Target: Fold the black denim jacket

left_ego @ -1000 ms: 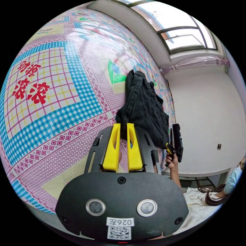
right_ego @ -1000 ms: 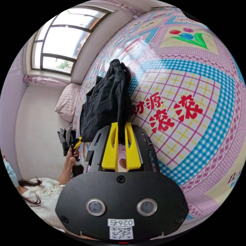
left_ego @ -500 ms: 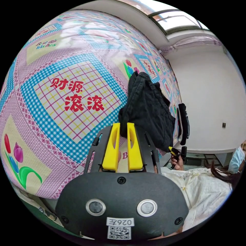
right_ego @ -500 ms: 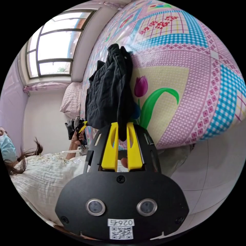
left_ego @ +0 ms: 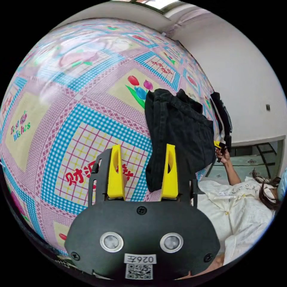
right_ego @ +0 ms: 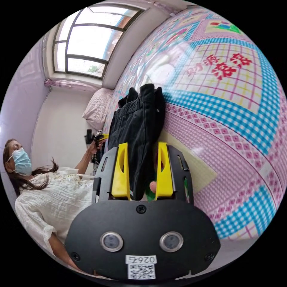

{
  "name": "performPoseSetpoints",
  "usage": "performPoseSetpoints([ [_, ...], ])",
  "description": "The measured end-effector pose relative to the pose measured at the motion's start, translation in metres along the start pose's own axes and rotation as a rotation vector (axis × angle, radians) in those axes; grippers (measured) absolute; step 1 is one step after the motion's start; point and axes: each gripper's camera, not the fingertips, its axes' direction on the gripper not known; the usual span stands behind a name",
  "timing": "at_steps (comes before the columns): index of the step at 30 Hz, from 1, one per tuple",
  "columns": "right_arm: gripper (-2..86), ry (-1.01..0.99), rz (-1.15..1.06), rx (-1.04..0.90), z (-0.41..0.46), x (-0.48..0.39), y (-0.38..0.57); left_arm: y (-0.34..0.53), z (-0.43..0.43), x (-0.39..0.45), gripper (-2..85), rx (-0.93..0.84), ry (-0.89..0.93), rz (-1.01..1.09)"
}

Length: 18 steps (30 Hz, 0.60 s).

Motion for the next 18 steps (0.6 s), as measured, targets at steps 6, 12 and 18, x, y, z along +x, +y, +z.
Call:
performPoseSetpoints([
  [6,8.4,-0.079,-0.019,-0.058,0.041,0.001,-0.009,-0.059,0.042,0.033,19.9,-0.126,0.124,0.143],
  [12,4.0,-0.026,0.016,-0.103,0.082,-0.011,-0.001,-0.073,0.071,0.051,5.0,-0.204,0.059,0.191],
  [18,1.3,0.264,-0.016,-0.064,0.112,-0.072,0.031,-0.001,0.067,0.103,1.0,0.021,-0.066,0.199],
])
